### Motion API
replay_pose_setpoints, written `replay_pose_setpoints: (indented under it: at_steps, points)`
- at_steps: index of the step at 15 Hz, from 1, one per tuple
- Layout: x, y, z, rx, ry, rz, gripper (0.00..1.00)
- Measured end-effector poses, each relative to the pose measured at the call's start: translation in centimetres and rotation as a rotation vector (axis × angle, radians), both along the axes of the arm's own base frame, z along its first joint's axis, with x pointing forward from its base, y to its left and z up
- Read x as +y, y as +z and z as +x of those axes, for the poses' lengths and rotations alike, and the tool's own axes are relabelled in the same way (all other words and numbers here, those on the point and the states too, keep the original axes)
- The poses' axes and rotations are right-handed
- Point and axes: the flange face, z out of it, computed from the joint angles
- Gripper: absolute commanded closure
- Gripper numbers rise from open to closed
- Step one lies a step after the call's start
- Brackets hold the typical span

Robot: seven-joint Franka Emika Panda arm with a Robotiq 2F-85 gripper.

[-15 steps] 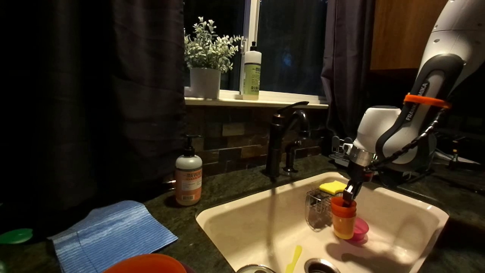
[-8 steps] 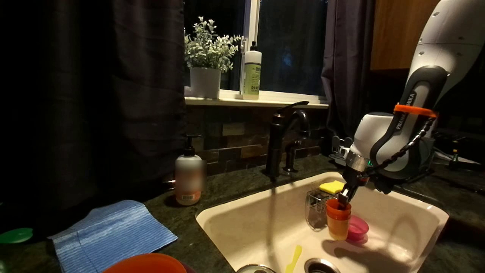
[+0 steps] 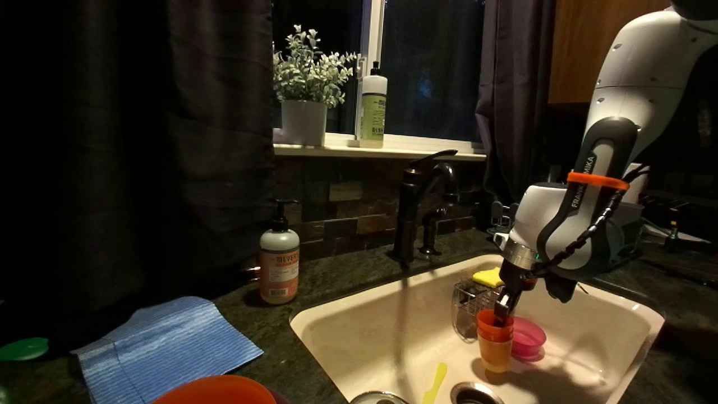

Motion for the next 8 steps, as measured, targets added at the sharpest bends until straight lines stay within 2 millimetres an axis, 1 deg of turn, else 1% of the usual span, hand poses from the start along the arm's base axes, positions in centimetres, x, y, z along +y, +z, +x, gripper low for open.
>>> replay_pose_setpoints:
  at_steps: [4, 8]
  points:
    - [-0.2, -0.6, 0.9, -0.002, 0.016, -0.005, 0.98]
    - [-0.4, -1.3, 1.3, 0.003, 0.024, -0.005, 0.98]
